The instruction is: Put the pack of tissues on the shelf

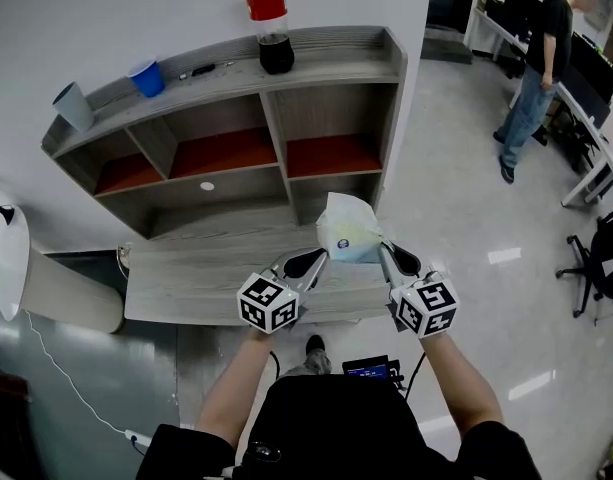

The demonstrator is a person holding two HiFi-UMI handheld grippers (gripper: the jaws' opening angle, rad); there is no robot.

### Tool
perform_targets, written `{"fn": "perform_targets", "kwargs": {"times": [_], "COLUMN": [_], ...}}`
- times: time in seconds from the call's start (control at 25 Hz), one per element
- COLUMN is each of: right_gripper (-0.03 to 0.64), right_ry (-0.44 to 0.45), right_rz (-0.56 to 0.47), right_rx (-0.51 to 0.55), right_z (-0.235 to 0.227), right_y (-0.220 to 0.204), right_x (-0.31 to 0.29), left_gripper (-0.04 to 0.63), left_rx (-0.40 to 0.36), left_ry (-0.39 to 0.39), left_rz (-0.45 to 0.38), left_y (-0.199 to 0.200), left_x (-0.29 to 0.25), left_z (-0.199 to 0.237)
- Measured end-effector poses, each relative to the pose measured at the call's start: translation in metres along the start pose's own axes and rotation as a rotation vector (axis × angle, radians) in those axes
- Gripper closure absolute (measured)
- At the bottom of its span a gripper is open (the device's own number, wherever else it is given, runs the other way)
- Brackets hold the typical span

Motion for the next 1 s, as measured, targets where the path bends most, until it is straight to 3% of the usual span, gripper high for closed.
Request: {"fn": "perform_targets", "kwargs": {"times": [1.0], "right_gripper": [0.601], "right_ry": [-0.067], "right_rz": [-0.127], "right_rx": [0.07], "right_z": [-0.049], "right_y": [0.061], "right_x": [-0.119], "left_gripper": [0.601], "left_rx": [-0.102], "left_ry": [-0.072], "left_rz": [-0.044], "left_y": [0.075], "left_x": [-0.066], "left_z": [0.09]}}
Point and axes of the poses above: the fingertips, and each gripper's own axes: x backward along the fingers, z to its left, y out of its top, the point moved 6 cm from there along x, backward along the fingers, and after that the axes turned 6 degrees about -z, right-handed, at the moved point
